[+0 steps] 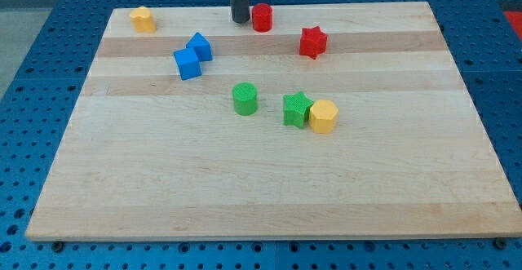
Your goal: Slide the red star to the top right
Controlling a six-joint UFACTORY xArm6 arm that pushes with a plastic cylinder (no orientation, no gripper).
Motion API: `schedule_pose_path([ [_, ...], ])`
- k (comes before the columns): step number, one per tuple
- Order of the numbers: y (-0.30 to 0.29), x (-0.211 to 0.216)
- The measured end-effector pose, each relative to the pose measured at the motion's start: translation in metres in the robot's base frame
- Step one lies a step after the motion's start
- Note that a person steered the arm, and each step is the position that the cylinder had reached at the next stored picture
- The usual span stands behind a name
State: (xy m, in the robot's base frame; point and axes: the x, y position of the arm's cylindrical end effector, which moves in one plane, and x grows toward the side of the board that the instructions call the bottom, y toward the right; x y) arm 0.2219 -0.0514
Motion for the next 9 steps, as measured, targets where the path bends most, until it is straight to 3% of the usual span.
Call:
schedule_pose_path([
  [4,0.015,0.009],
  [6,0.021,0.060],
  [7,0.048,0.083],
  [9,0.129,0.084],
])
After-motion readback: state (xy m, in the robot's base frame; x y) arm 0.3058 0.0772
